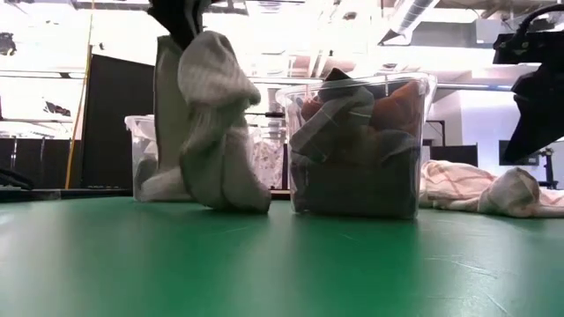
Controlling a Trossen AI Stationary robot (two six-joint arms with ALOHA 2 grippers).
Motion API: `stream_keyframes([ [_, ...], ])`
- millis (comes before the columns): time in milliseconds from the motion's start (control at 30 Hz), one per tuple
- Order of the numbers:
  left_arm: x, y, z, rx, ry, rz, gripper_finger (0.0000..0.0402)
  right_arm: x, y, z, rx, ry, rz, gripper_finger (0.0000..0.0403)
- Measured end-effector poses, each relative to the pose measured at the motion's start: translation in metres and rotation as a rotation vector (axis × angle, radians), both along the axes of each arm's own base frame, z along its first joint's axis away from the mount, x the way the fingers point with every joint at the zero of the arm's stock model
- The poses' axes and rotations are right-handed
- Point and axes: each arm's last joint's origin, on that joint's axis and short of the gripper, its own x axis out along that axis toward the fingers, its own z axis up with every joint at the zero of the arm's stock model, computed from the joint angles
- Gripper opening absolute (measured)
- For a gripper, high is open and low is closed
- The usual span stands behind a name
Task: Sort towels by color in basket
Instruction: Put the gray towel into the left transparent bin
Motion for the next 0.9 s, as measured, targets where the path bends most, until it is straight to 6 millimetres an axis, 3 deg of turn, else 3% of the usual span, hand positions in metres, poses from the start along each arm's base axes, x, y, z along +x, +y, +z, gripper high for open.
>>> stream_keyframes([
  [233, -0.04, 0.05, 0.051, 0.314, -0.194, 0.183, 0.0005, 0.002, 0.001, -0.001, 0.019, -0.022, -0.007, 0.0248],
  [500, -0.061, 0.099, 0.091, 0.606, -0.3, 0.36, 0.0005, 0.009, -0.002, -0.001, 0.016, -0.075, -0.013, 0.0248],
  [633, -0.064, 0.121, 0.098, 0.688, -0.26, 0.409, 0.0005, 0.011, -0.003, -0.001, 0.013, -0.087, -0.016, 0.0248],
  [900, -0.058, 0.162, 0.084, 0.718, -0.096, 0.492, 0.0005, 0.011, -0.003, -0.001, 0.012, -0.086, -0.015, 0.0248],
])
